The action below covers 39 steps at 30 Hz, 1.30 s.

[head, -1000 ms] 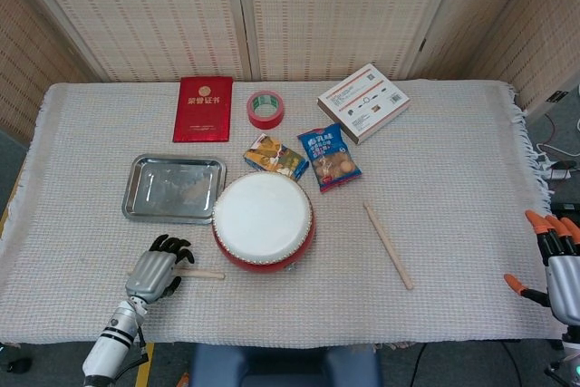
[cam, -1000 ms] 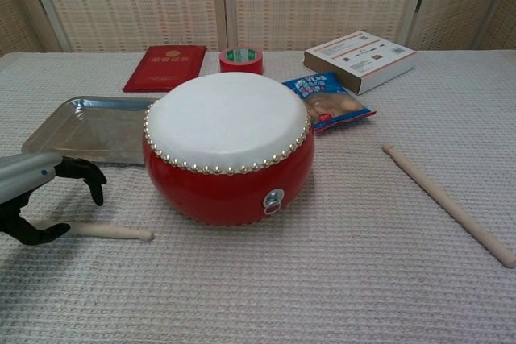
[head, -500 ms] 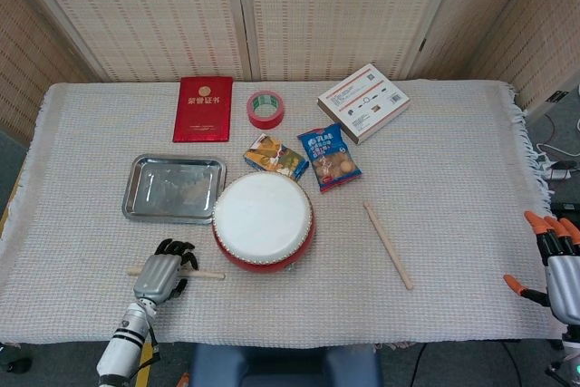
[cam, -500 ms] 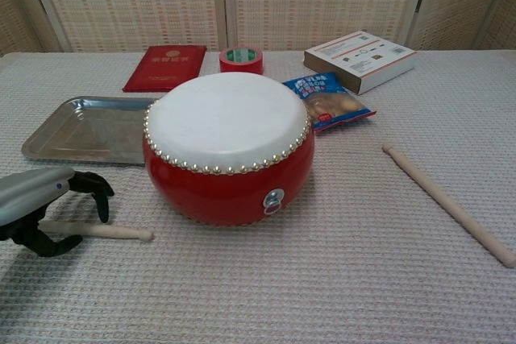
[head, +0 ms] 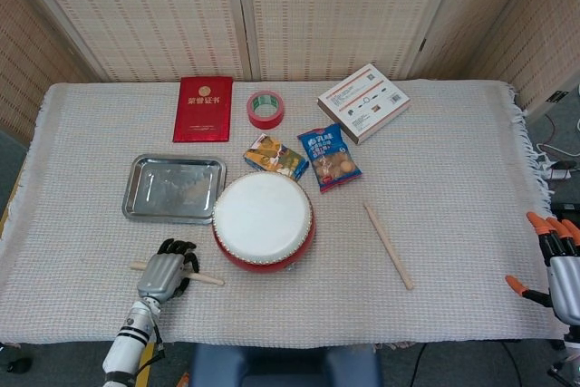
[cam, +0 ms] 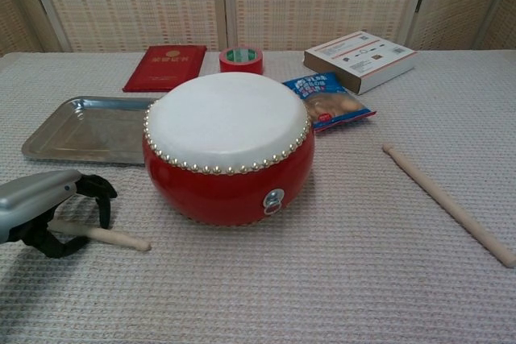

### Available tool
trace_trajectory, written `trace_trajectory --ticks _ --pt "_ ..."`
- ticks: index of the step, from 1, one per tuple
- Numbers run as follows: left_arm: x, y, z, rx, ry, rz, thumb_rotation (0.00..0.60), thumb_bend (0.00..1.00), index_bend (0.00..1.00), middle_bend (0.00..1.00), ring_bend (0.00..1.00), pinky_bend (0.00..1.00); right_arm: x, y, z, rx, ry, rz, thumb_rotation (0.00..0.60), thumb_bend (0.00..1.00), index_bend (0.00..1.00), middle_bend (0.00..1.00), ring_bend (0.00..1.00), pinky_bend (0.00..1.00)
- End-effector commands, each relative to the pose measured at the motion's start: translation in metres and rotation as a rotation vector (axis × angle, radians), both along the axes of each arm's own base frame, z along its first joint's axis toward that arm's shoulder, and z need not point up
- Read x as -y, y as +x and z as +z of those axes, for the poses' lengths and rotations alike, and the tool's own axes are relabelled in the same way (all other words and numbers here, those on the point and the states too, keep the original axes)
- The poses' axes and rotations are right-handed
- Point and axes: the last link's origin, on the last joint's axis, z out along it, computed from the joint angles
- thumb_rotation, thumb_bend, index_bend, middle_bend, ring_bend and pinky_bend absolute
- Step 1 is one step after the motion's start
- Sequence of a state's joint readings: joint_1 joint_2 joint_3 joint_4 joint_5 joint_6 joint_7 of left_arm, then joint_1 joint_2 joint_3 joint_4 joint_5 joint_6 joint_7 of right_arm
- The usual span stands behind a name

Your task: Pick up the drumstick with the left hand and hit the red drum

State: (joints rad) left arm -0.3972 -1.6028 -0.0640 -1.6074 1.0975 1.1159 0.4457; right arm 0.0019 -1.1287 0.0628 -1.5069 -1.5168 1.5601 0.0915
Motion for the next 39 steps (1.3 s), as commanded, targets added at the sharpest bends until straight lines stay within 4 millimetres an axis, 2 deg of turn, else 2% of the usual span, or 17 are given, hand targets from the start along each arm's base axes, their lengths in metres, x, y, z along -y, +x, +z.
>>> trace_trajectory --ticks 1,7,14,21,27,33,39 --pt "0.000 0.000 -0.001 0.000 -0.004 0.002 0.600 0.36 0.52 0.20 0.12 0.07 0.000 0.000 0.000 0.000 0.000 -0.001 0.600 0.09 0.03 0.13 0.00 0.09" --pt "0.001 0.000 0.000 0.027 0.001 0.012 0.600 0.36 0.54 0.21 0.12 0.07 0.000 0.000 0.000 0.000 0.002 -0.004 0.600 0.09 0.03 0.13 0.00 0.09" --pt "0.006 0.005 0.015 0.214 0.038 0.064 0.600 0.36 0.57 0.26 0.15 0.08 0.002 0.002 0.000 -0.003 0.004 0.000 0.600 0.09 0.04 0.13 0.00 0.09" --pt "0.008 0.010 0.050 0.576 0.052 0.187 0.600 0.36 0.58 0.28 0.17 0.09 0.002 0.004 0.000 -0.008 0.005 0.005 0.600 0.09 0.04 0.13 0.00 0.09" --pt "0.005 0.007 0.080 0.947 -0.039 0.360 0.600 0.36 0.58 0.29 0.17 0.09 0.002 0.007 -0.001 -0.011 0.009 0.009 0.600 0.09 0.04 0.13 0.00 0.09" --pt "-0.001 -0.006 0.096 1.254 -0.147 0.534 0.600 0.36 0.58 0.30 0.17 0.10 0.001 0.009 -0.001 -0.016 0.009 0.010 0.600 0.09 0.04 0.13 0.00 0.09" --pt "-0.006 -0.021 0.101 1.484 -0.224 0.630 0.600 0.36 0.58 0.32 0.18 0.13 0.000 0.011 -0.002 -0.018 0.010 0.012 0.600 0.09 0.04 0.13 0.00 0.09"
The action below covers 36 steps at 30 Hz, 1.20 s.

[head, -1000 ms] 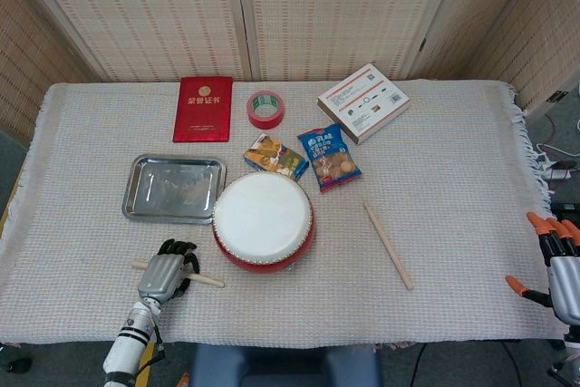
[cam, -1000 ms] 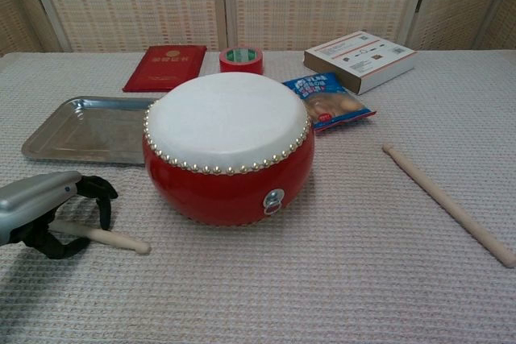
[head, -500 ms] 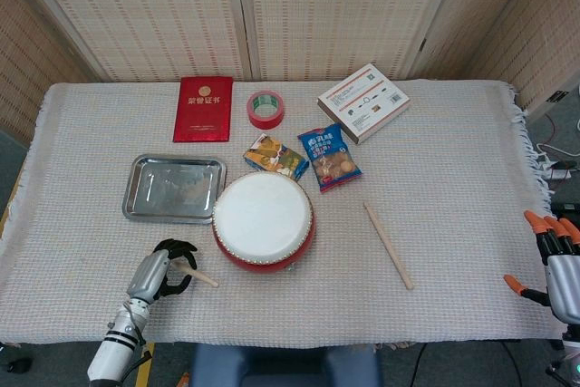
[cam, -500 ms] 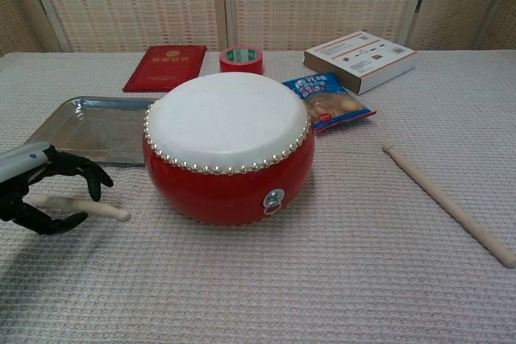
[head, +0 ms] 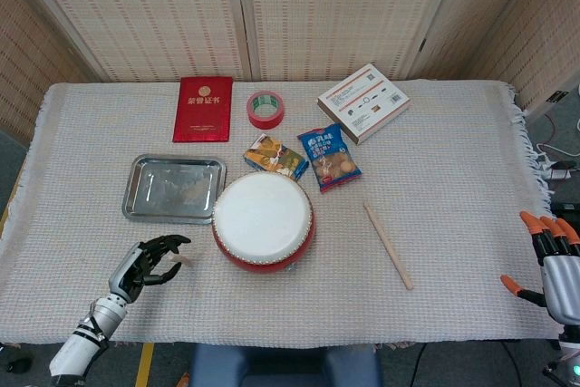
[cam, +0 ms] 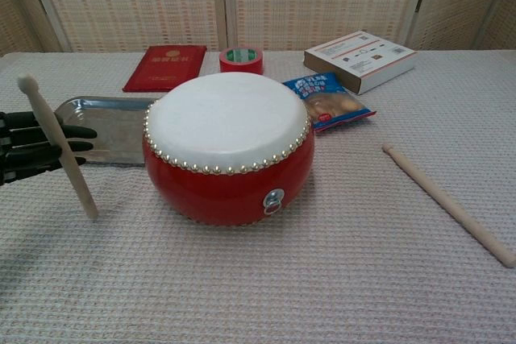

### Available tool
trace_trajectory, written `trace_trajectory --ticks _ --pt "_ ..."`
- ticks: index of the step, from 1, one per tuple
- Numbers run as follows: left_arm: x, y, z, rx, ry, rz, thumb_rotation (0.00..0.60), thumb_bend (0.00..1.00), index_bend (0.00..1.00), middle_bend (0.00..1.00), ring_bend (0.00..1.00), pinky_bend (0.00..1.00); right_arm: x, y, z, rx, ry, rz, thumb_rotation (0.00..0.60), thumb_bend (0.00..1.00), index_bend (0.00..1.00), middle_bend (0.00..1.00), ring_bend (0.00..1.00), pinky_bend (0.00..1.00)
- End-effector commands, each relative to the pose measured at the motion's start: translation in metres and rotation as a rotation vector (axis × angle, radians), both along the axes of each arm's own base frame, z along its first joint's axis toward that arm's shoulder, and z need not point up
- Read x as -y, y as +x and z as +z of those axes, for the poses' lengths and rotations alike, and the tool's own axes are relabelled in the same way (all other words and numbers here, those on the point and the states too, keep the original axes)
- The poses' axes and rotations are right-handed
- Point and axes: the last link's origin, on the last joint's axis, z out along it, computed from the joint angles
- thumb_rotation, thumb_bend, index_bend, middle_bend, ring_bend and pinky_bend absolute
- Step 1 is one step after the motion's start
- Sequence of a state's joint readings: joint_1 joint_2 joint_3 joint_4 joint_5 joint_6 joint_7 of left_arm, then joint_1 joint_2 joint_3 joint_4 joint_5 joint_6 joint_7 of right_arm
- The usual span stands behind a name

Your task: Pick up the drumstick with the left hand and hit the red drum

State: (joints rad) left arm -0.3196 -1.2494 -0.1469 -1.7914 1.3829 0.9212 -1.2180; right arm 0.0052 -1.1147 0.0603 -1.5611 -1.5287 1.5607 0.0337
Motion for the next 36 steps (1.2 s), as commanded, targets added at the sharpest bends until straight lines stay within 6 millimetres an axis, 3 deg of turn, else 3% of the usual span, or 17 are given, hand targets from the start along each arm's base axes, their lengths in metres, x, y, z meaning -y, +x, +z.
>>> trace_trajectory --ticks 1,5,16,24,36 --pt "-0.007 -0.021 0.018 0.241 -0.112 0.056 0.600 0.36 0.58 0.33 0.18 0.14 0.000 0.001 -0.001 0.000 0.001 0.000 0.600 0.09 0.04 0.13 0.00 0.09" --pt "-0.011 -0.034 0.018 0.365 -0.163 0.063 0.600 0.36 0.58 0.34 0.20 0.14 -0.001 0.002 0.000 -0.003 -0.003 0.001 0.600 0.09 0.04 0.13 0.00 0.09" --pt "-0.022 -0.058 0.005 0.493 -0.256 0.108 0.600 0.36 0.58 0.34 0.21 0.17 -0.002 0.004 0.000 -0.008 -0.006 0.000 0.600 0.09 0.04 0.13 0.00 0.09" --pt "-0.028 -0.072 -0.001 0.516 -0.252 0.161 0.600 0.36 0.55 0.35 0.23 0.22 -0.003 0.004 0.000 -0.009 -0.010 -0.006 0.600 0.09 0.04 0.13 0.00 0.09" --pt "-0.031 -0.075 -0.003 0.476 -0.181 0.177 0.600 0.36 0.45 0.38 0.29 0.30 -0.004 0.004 -0.001 -0.008 -0.009 -0.011 0.600 0.09 0.04 0.13 0.00 0.09"
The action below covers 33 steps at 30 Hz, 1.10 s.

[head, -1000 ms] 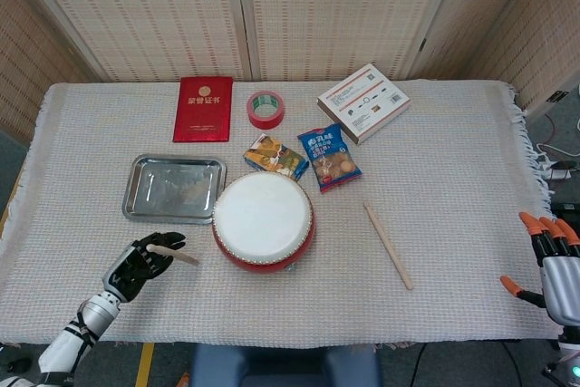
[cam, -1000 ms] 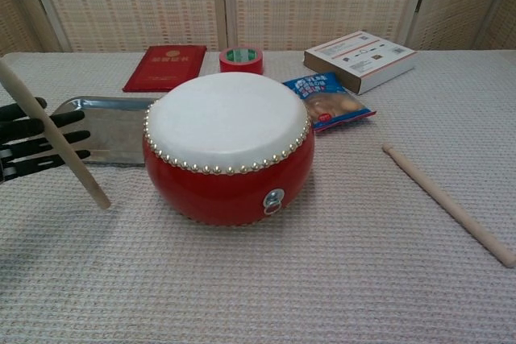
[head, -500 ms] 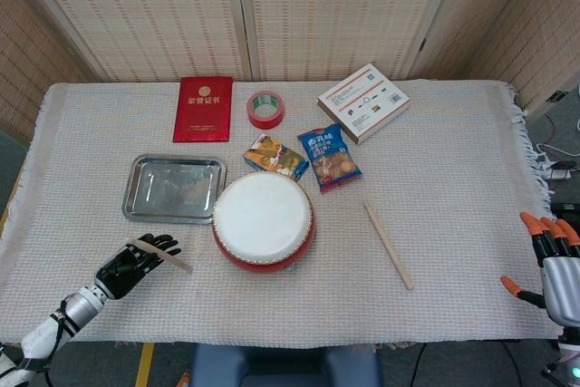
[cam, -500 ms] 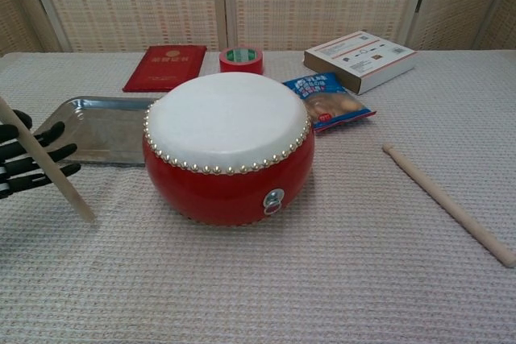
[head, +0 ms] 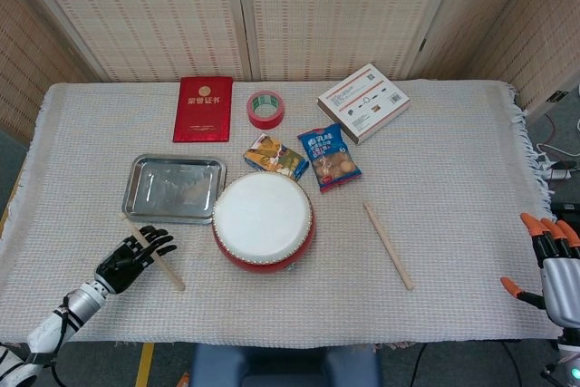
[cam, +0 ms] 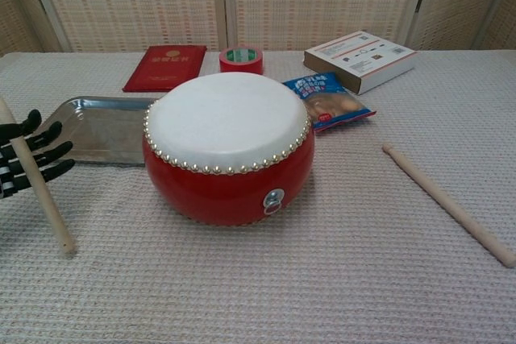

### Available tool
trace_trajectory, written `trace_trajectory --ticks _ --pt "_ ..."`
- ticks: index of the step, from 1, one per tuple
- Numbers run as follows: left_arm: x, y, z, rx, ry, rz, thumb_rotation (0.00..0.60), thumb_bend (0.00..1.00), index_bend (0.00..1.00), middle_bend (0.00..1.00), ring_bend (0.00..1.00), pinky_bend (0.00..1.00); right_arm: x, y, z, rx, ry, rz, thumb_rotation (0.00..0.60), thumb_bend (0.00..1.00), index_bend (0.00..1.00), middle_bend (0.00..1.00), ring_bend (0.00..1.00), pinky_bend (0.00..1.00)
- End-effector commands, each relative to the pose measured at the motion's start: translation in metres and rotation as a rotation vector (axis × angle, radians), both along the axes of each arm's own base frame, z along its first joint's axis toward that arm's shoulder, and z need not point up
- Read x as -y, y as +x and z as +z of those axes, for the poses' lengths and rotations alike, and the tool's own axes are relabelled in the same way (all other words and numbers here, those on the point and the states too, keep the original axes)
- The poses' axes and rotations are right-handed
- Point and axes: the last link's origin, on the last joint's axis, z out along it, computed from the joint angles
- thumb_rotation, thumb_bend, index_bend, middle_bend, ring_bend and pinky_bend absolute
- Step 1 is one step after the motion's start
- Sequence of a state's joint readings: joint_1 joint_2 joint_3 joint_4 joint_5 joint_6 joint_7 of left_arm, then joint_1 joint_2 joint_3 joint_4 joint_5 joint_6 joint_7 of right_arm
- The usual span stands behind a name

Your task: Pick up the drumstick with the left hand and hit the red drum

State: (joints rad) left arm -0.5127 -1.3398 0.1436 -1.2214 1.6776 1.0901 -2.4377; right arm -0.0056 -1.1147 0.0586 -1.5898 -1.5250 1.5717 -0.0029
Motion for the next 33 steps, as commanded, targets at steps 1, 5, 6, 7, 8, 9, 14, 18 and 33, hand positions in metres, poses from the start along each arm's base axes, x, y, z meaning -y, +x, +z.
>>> trace_trajectory --ticks 1,5,6,7,8,9,14,18,33 --pt "0.001 0.000 -0.002 -0.037 0.019 -0.007 0.600 0.36 0.44 0.38 0.29 0.30 0.000 0.000 0.000 0.000 -0.001 0.000 0.600 0.09 0.04 0.13 0.00 0.09" --pt "0.004 0.003 -0.004 -0.090 0.042 -0.042 0.600 0.36 0.44 0.41 0.34 0.33 0.000 0.001 0.000 -0.002 0.000 0.003 0.600 0.09 0.04 0.13 0.00 0.09" --pt "0.004 0.004 -0.005 -0.101 0.046 -0.047 0.600 0.36 0.44 0.42 0.36 0.35 0.000 0.001 0.000 -0.002 0.000 0.003 0.600 0.09 0.04 0.13 0.00 0.09" --pt "0.005 0.005 -0.006 -0.107 0.048 -0.053 0.600 0.36 0.44 0.43 0.37 0.36 0.000 0.001 0.000 -0.002 0.000 0.004 0.600 0.09 0.04 0.13 0.00 0.09" --pt "0.006 0.006 -0.007 -0.114 0.049 -0.060 0.600 0.36 0.44 0.43 0.38 0.37 0.000 0.001 0.000 -0.001 0.000 0.004 0.600 0.09 0.04 0.13 0.00 0.09" --pt "0.006 0.008 -0.008 -0.123 0.052 -0.068 0.600 0.36 0.44 0.44 0.39 0.39 0.000 0.001 0.000 -0.001 0.000 0.005 0.600 0.09 0.04 0.13 0.00 0.09" --pt "0.010 0.015 -0.012 -0.154 0.069 -0.120 0.600 0.36 0.47 0.45 0.40 0.42 -0.001 0.002 0.001 -0.003 -0.005 0.007 0.600 0.09 0.04 0.13 0.00 0.09" --pt "0.014 0.021 -0.015 -0.182 0.074 -0.164 0.600 0.35 0.49 0.46 0.40 0.41 0.000 0.004 0.004 -0.010 -0.020 0.017 0.600 0.09 0.04 0.13 0.00 0.09" --pt "0.031 0.038 -0.024 -0.309 0.112 -0.337 0.600 0.35 0.55 0.52 0.45 0.42 0.002 0.011 0.013 -0.030 -0.053 0.055 0.600 0.09 0.04 0.13 0.00 0.09"
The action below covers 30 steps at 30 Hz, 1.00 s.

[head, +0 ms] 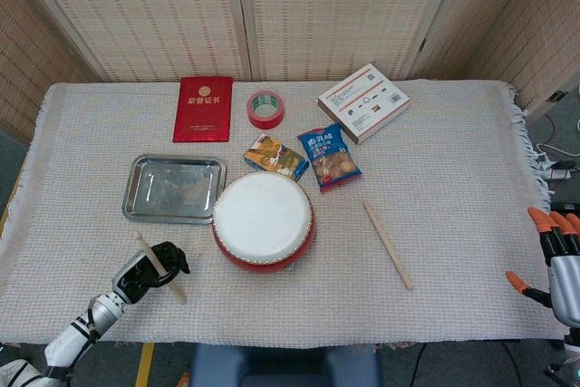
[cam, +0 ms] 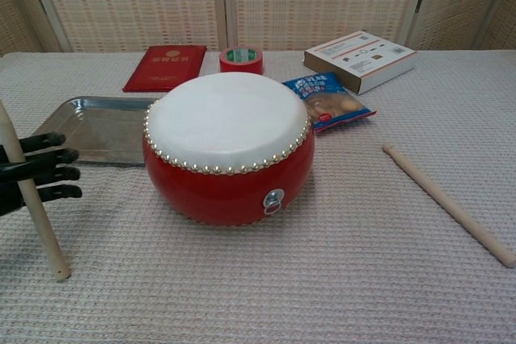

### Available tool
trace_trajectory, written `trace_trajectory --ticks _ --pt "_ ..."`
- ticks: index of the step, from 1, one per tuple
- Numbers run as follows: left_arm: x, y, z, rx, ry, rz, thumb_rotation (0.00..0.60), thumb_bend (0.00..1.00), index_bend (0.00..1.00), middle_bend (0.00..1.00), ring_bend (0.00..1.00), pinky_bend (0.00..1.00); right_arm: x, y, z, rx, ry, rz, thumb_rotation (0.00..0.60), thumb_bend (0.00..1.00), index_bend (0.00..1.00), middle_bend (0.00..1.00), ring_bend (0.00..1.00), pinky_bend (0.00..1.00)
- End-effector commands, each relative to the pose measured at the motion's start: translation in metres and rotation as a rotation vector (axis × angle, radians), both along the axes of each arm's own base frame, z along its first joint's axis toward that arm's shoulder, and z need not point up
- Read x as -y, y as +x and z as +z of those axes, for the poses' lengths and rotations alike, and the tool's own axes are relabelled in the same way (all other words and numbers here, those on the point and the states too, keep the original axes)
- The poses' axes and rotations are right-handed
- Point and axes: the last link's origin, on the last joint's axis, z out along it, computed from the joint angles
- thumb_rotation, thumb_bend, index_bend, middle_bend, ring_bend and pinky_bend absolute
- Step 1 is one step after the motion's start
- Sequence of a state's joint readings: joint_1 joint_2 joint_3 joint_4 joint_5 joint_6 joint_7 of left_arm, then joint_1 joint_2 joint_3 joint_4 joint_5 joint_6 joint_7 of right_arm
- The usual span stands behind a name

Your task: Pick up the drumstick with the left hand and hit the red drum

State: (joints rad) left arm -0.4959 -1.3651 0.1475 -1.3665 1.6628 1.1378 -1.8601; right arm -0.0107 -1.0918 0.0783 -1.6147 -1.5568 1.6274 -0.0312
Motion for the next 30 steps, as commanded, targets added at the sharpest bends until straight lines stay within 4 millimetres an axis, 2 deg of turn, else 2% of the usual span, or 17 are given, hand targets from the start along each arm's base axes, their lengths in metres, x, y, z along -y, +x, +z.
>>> trace_trajectory --ticks 1,9,14,21,26,30 --pt "0.008 0.005 -0.004 -0.037 0.003 -0.060 0.600 0.35 0.55 0.52 0.45 0.42 0.000 0.000 0.000 0.001 0.001 0.002 0.600 0.09 0.04 0.13 0.00 0.09" --pt "0.020 0.010 -0.010 -0.102 -0.006 -0.147 0.600 0.35 0.57 0.55 0.47 0.42 0.000 0.001 0.000 0.005 0.004 0.006 0.600 0.09 0.04 0.13 0.00 0.09" --pt "0.021 0.010 -0.014 -0.111 -0.015 -0.158 0.600 0.33 0.59 0.60 0.51 0.43 -0.001 0.001 0.000 0.006 0.002 0.006 0.600 0.09 0.04 0.13 0.00 0.09" --pt "0.025 0.009 -0.017 -0.119 -0.027 -0.180 0.600 0.31 0.61 0.61 0.53 0.43 -0.001 0.002 0.000 0.006 0.001 0.007 0.600 0.09 0.04 0.13 0.00 0.09" --pt "0.027 0.010 -0.017 -0.088 -0.033 -0.185 0.600 0.26 0.58 0.57 0.49 0.39 -0.001 0.003 0.000 0.005 -0.001 0.008 0.600 0.09 0.04 0.13 0.00 0.09" --pt "0.028 0.009 -0.017 -0.077 -0.034 -0.190 0.549 0.24 0.56 0.53 0.44 0.36 -0.002 0.003 0.000 0.003 -0.002 0.009 0.600 0.09 0.04 0.13 0.00 0.09"
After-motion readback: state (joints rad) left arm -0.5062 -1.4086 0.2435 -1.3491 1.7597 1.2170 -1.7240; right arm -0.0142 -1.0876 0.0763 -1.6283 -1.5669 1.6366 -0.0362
